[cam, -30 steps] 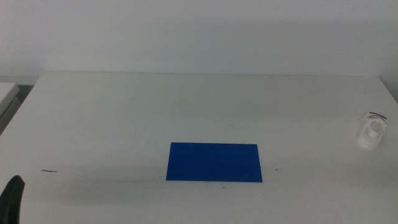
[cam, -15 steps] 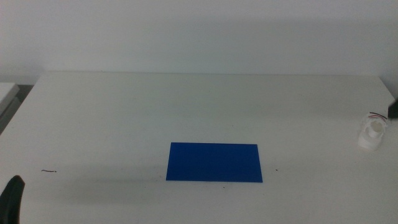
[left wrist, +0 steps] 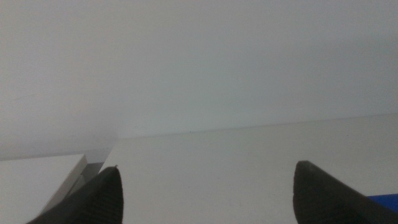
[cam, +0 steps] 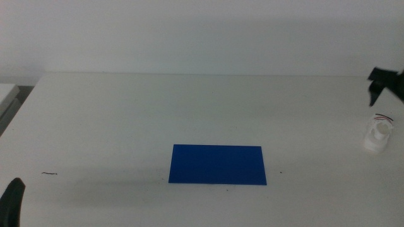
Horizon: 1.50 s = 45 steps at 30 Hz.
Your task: Use one arm to grab the shoe from the table and place it on the mat.
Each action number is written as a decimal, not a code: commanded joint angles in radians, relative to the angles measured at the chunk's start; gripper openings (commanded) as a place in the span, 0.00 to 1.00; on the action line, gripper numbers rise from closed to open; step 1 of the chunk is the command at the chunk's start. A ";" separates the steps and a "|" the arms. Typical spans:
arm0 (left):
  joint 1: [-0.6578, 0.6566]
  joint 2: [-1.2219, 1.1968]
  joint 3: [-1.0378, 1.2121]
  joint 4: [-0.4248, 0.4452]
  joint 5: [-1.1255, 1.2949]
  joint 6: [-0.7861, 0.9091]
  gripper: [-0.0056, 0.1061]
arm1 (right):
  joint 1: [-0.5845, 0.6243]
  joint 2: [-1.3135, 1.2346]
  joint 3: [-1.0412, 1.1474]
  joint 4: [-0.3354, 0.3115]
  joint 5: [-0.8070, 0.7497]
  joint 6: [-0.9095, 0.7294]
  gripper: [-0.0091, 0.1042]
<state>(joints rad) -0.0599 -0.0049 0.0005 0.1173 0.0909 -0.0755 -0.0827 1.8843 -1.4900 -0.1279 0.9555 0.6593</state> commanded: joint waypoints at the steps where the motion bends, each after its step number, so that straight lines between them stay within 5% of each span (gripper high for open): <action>1: 0.003 0.005 0.000 0.000 -0.006 -0.002 0.89 | -0.007 0.066 -0.032 -0.015 -0.026 0.019 0.90; 11: 0.003 0.005 0.000 0.000 -0.006 -0.002 0.89 | -0.009 0.218 -0.042 -0.074 -0.048 0.050 0.83; 13: 0.003 0.005 0.000 0.000 -0.006 -0.002 0.89 | -0.011 0.226 -0.042 -0.080 -0.052 0.050 0.69; 17: 0.003 0.005 0.000 0.000 -0.006 -0.002 0.89 | -0.004 0.201 -0.048 -0.083 -0.032 0.055 0.19; 19: 0.003 0.005 0.000 0.000 -0.006 -0.002 0.89 | 0.034 0.155 -0.050 -0.096 -0.010 0.055 0.06; 24: 0.003 0.005 0.000 0.000 -0.006 -0.002 0.89 | 0.242 0.017 -0.050 -0.129 0.055 0.044 0.10; 32: 0.003 0.005 0.000 0.000 -0.006 -0.002 0.89 | 0.633 0.038 -0.076 -0.088 0.050 0.110 0.10; 45: 0.003 0.005 0.000 0.000 -0.006 -0.002 0.89 | 0.810 0.128 -0.078 -0.094 0.008 0.198 0.10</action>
<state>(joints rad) -0.0599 -0.0049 0.0005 0.1173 0.0909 -0.0755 0.7179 2.0147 -1.5610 -0.2033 0.9719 0.8617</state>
